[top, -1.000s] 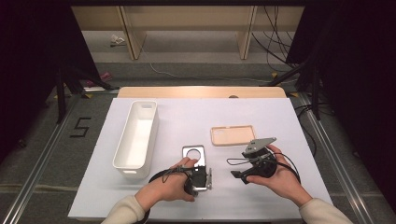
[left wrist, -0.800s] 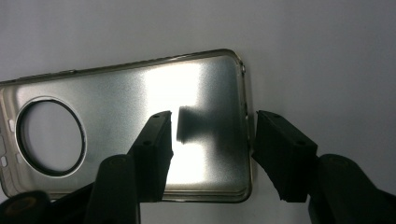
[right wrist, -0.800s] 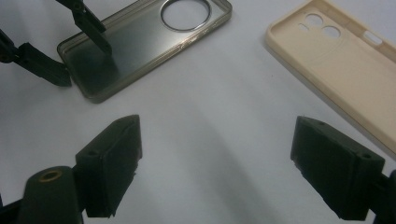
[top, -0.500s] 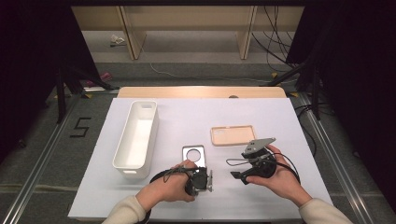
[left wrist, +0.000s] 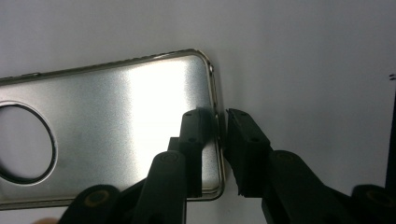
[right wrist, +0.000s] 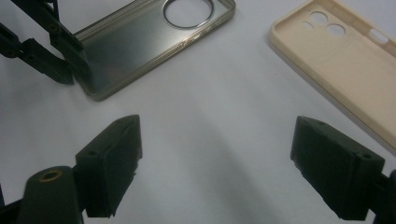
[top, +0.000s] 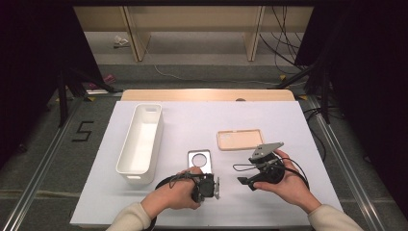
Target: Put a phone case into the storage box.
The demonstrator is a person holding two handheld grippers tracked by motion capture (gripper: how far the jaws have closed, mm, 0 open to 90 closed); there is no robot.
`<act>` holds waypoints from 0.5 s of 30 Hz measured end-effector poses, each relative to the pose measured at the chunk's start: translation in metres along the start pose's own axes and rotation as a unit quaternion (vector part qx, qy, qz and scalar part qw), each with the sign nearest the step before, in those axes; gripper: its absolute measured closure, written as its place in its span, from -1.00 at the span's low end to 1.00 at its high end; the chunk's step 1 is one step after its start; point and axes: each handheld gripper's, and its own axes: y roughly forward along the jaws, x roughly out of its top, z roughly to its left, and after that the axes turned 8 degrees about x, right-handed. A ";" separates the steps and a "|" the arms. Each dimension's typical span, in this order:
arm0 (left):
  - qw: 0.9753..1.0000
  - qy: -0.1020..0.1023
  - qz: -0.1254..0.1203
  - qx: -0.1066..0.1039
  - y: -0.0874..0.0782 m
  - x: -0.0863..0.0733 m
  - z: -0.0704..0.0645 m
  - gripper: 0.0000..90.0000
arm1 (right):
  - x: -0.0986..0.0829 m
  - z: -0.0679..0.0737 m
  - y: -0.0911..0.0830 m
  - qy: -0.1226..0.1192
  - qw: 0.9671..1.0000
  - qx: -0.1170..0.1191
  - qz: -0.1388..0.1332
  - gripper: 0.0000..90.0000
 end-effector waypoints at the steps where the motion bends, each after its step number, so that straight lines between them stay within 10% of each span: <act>1: 1.000 -0.001 0.001 -0.001 0.000 0.000 0.000 0.69 | 0.000 0.000 0.000 0.000 1.000 0.000 0.000 -0.61; 15: 1.000 -0.006 0.006 -0.004 -0.001 0.001 -0.002 0.93 | 0.000 0.000 0.000 0.000 1.000 0.001 0.001 -0.61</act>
